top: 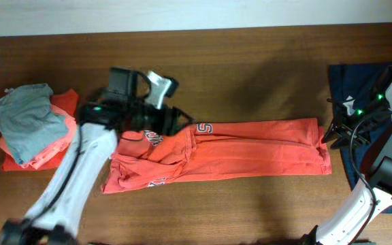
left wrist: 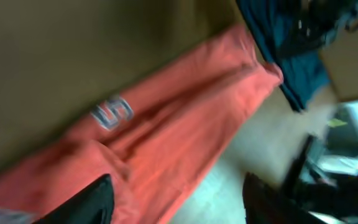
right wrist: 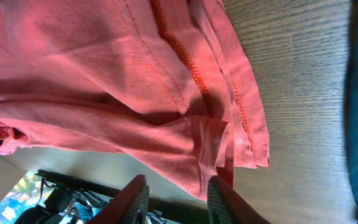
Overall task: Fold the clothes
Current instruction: 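Grasp the shirt's right end with the right gripper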
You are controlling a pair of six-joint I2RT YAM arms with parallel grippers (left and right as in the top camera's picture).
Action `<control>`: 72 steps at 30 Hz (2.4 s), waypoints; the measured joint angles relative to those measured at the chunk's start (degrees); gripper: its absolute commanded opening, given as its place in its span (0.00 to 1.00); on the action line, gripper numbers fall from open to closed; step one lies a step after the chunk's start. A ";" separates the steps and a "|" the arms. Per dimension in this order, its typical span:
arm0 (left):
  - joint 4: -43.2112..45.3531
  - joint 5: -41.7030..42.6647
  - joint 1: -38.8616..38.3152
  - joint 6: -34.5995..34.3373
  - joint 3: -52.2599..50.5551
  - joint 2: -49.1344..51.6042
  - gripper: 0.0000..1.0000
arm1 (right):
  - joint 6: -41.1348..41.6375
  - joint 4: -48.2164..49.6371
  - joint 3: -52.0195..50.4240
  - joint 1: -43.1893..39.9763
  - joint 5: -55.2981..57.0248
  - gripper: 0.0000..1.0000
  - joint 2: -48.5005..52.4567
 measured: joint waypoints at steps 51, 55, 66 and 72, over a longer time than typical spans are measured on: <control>-8.41 -12.13 8.15 0.85 1.03 -1.70 0.68 | -1.18 15.10 -2.45 0.00 2.21 0.80 -1.99; -8.44 -12.13 8.15 0.85 1.03 -1.70 0.68 | -1.27 17.25 -3.45 0.28 2.45 0.85 -1.99; -8.85 -12.15 8.15 0.85 1.03 -1.70 0.68 | -1.31 26.75 -11.52 3.96 3.23 0.65 -3.21; -8.98 -12.15 8.15 0.85 1.03 -1.70 0.68 | -1.55 27.80 -13.66 4.07 2.82 0.04 -3.19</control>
